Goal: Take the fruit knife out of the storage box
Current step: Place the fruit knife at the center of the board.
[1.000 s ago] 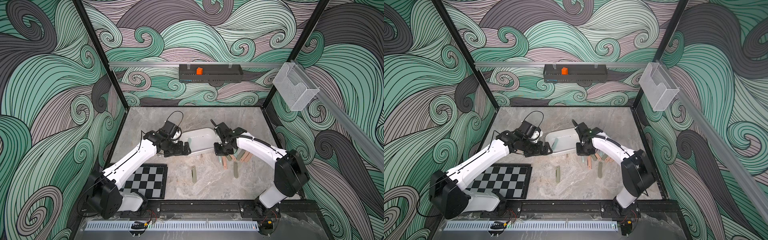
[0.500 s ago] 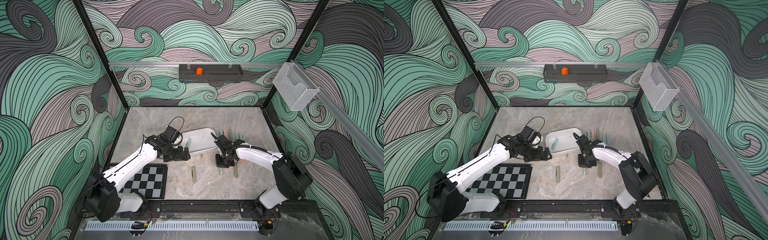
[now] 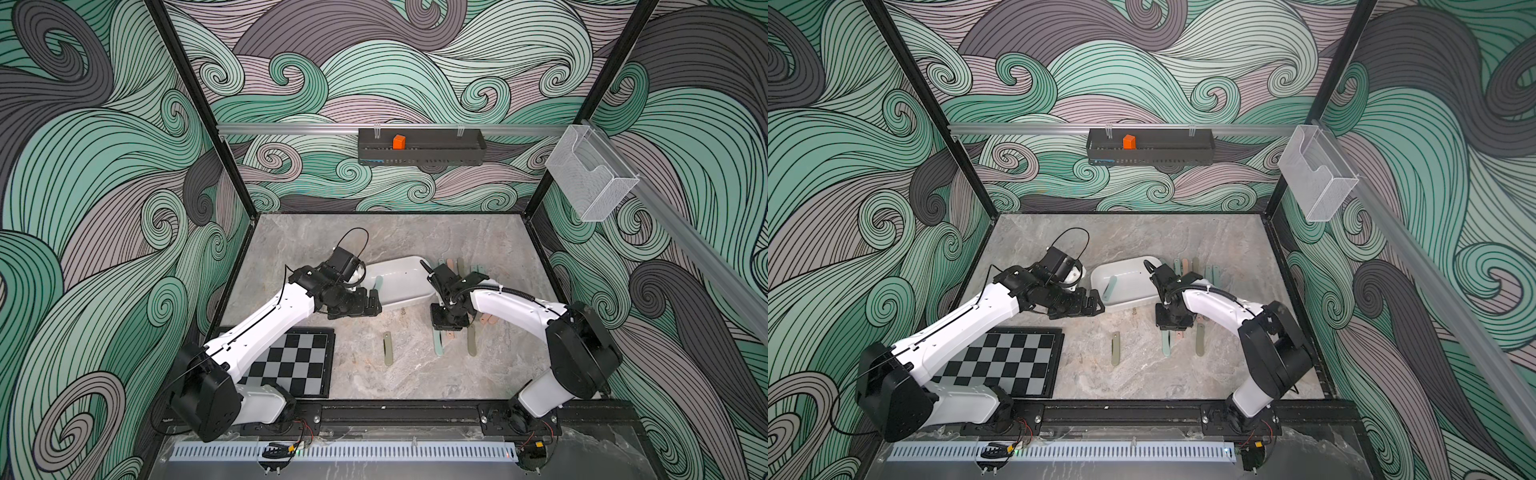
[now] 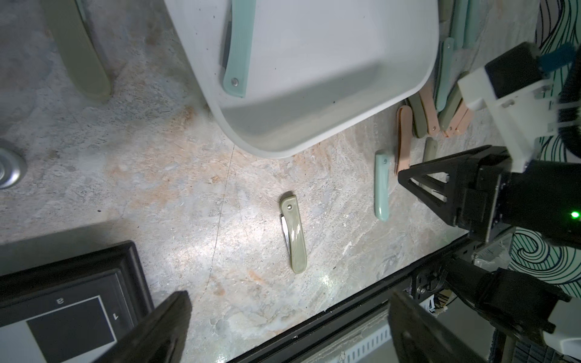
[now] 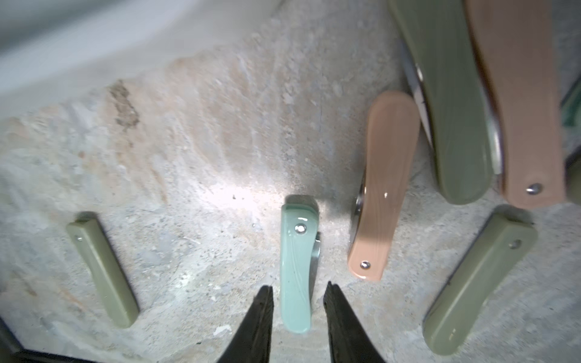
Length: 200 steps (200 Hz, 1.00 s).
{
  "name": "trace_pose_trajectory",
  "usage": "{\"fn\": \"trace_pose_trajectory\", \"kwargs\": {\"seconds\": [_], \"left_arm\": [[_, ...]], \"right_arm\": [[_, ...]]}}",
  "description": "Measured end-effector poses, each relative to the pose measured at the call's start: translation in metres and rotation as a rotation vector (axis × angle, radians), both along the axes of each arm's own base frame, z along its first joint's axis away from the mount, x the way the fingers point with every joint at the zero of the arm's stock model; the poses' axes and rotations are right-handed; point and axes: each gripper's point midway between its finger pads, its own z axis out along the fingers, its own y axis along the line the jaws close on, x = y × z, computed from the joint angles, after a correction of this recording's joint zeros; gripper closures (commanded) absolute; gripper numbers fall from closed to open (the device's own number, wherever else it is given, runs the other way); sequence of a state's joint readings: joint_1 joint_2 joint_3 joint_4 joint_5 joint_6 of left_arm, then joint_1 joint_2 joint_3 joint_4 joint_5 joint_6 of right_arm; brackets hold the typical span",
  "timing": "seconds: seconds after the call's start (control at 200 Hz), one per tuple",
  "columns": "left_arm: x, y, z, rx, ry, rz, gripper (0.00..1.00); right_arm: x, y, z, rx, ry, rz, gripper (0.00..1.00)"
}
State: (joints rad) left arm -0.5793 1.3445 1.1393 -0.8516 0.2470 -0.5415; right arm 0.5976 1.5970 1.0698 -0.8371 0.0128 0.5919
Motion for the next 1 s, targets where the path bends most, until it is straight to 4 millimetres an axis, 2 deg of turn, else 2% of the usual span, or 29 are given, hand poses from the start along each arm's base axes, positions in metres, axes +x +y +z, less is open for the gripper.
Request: {"fn": "trace_pose_trajectory", "kwargs": {"seconds": [0.105, 0.23, 0.305, 0.39, 0.505, 0.75, 1.001], "left_arm": [[0.009, -0.004, 0.011, -0.005, -0.032, -0.001, 0.01], [0.02, -0.007, 0.01, 0.021, -0.043, -0.023, 0.01], [0.031, -0.012, 0.005, 0.056, -0.038, -0.054, 0.01], [0.047, -0.02, -0.003, 0.098, -0.039, -0.1, 0.01], [0.067, -0.027, -0.02, 0.167, -0.033, -0.166, 0.04], [0.094, -0.036, -0.06, 0.276, 0.014, -0.269, 0.16], [0.123, -0.045, -0.082, 0.342, 0.014, -0.293, 0.29]], "right_arm": [[0.023, 0.014, 0.034, 0.034, -0.077, 0.006, 0.49], [0.046, 0.029, 0.074, 0.081, -0.17, 0.024, 0.25], [0.055, 0.033, 0.089, 0.1, -0.207, 0.022, 0.02], [0.058, 0.031, 0.096, 0.117, -0.213, 0.006, 0.02], [0.059, 0.023, 0.096, 0.126, -0.19, -0.026, 0.02], [0.062, 0.007, 0.097, 0.135, -0.177, -0.071, 0.02], [0.062, 0.0, 0.1, 0.156, -0.171, -0.073, 0.02]]}}
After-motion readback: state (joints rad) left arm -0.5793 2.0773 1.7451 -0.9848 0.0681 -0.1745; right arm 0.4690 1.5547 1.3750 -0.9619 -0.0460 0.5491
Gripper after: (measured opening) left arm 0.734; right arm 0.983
